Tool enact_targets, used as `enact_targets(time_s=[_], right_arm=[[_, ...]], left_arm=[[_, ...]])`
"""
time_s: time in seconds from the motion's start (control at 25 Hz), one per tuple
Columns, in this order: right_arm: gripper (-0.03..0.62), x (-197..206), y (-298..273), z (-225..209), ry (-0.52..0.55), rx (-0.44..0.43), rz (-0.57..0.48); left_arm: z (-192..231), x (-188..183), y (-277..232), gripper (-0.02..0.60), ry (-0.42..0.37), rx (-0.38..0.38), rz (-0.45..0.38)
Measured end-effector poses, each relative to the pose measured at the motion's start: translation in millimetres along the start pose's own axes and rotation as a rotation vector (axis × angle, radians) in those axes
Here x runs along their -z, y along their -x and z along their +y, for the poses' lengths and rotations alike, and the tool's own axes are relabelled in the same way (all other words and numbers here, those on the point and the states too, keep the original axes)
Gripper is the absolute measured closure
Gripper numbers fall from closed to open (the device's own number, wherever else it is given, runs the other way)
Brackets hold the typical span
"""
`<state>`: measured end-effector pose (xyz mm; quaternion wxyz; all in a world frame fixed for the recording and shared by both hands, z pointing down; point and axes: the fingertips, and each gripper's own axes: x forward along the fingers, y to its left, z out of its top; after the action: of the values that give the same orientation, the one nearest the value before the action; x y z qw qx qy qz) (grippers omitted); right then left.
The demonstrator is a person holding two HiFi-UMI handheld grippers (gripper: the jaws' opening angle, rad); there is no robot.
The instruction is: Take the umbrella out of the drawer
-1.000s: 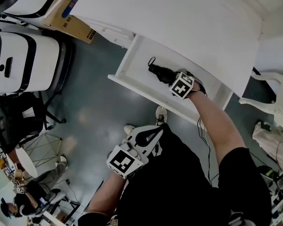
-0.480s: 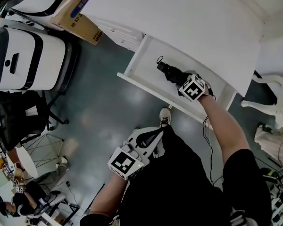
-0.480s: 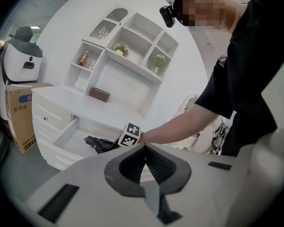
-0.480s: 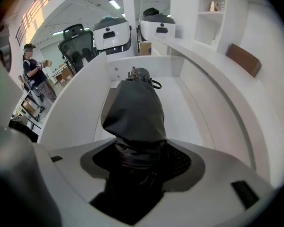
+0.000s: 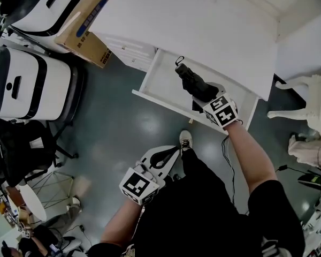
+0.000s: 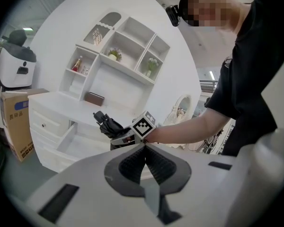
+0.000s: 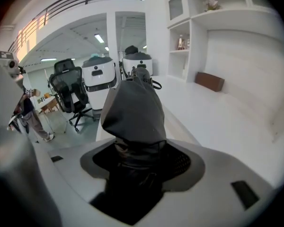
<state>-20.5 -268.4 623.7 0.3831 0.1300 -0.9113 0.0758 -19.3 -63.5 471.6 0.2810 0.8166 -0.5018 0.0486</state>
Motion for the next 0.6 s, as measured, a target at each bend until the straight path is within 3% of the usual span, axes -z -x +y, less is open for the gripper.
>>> enact_targets(time_s=[0.6], right_arm=[[0.324, -92, 148, 70, -0.257, 0.093, -0.427]], left_arm=[[-10, -36, 70, 0.577, -0.064, 0.028, -0.108]])
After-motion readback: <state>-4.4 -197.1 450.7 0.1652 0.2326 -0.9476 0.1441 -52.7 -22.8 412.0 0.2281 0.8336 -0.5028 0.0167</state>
